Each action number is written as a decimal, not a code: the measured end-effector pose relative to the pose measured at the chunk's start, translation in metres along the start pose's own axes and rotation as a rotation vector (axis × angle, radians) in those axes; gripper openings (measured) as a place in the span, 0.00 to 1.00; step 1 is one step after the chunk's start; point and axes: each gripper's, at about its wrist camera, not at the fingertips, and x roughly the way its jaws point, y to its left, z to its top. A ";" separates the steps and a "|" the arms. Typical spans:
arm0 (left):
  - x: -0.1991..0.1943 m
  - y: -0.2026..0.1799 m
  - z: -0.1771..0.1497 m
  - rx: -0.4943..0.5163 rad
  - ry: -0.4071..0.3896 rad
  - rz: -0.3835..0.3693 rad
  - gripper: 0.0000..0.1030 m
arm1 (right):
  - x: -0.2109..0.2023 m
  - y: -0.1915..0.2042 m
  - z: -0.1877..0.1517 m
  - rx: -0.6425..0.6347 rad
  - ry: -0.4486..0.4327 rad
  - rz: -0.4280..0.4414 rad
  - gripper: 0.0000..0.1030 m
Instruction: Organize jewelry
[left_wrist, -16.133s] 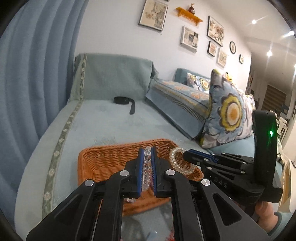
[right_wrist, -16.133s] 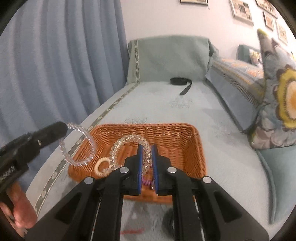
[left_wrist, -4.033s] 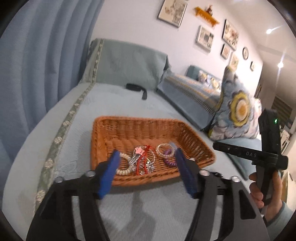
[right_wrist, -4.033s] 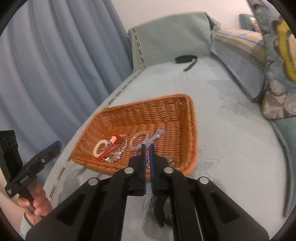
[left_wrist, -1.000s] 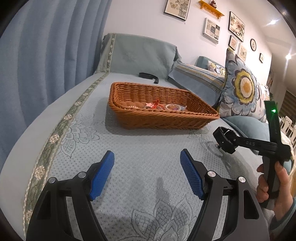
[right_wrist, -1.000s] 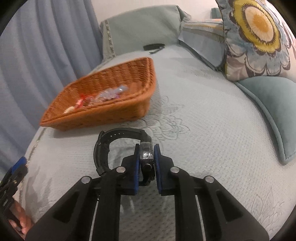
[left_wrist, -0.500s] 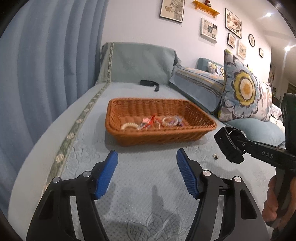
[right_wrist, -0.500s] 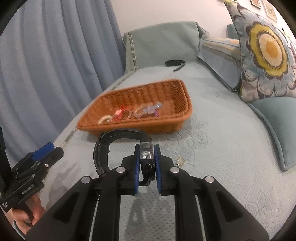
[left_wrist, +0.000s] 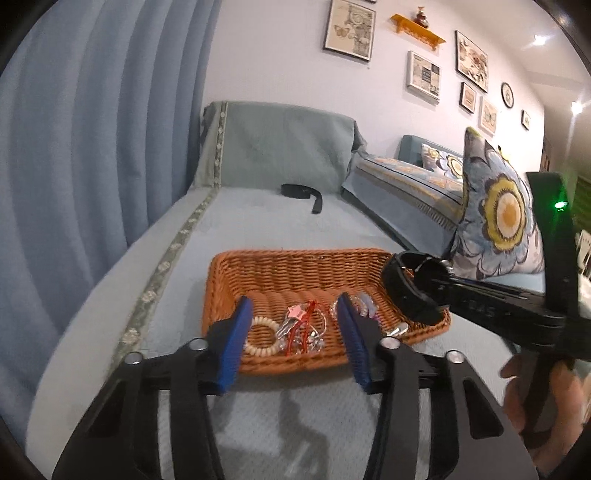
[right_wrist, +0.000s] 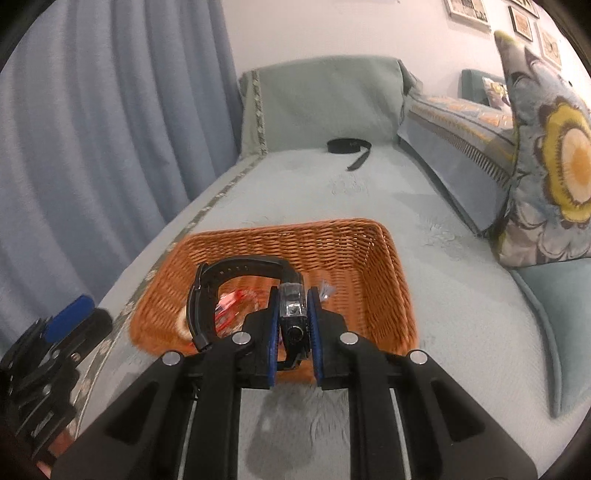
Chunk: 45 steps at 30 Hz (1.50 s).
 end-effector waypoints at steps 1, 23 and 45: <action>0.008 0.002 0.001 -0.003 0.009 -0.009 0.20 | 0.011 -0.002 0.003 0.009 0.010 -0.004 0.12; 0.073 0.003 -0.012 0.005 0.096 -0.019 0.05 | 0.079 -0.018 -0.007 -0.008 0.141 -0.066 0.12; 0.028 -0.006 -0.024 0.023 0.001 -0.008 0.01 | -0.027 -0.021 -0.038 -0.011 -0.144 0.004 0.48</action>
